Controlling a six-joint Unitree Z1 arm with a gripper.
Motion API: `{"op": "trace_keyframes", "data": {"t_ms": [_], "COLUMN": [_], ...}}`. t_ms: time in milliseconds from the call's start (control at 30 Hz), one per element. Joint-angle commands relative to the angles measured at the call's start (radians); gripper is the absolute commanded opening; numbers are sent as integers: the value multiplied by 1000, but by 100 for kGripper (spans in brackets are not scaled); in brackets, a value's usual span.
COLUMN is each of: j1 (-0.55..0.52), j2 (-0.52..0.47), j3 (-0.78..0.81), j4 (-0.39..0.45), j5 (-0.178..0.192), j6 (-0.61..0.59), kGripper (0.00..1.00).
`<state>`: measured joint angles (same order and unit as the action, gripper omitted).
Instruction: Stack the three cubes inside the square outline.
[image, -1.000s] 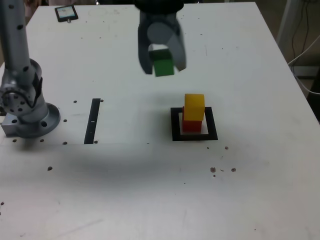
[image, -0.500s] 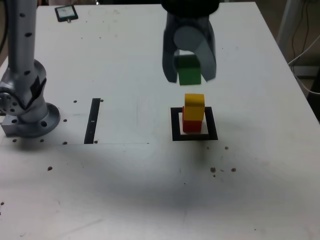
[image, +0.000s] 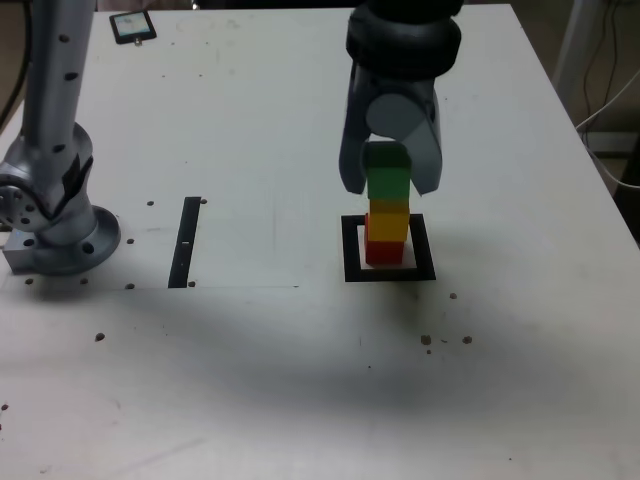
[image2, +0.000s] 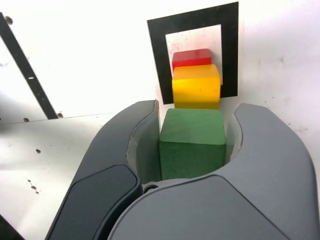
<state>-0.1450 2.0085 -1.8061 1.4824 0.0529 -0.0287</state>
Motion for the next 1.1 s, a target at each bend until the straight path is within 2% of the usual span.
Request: {"op": "trace_keyframes", "data": {"t_ms": [0,433,633,867,1067], "j1": [9,19,24,34,40], "j2": [12,23,33,48,47], "j3": [7,11,11,14,20], "j4": [-7,-24,-31,-31,-30], "j5": [3,0,-1,1,1], "j6": [0,19,20,23,25], "kGripper": [3,9,14,24,26]}}
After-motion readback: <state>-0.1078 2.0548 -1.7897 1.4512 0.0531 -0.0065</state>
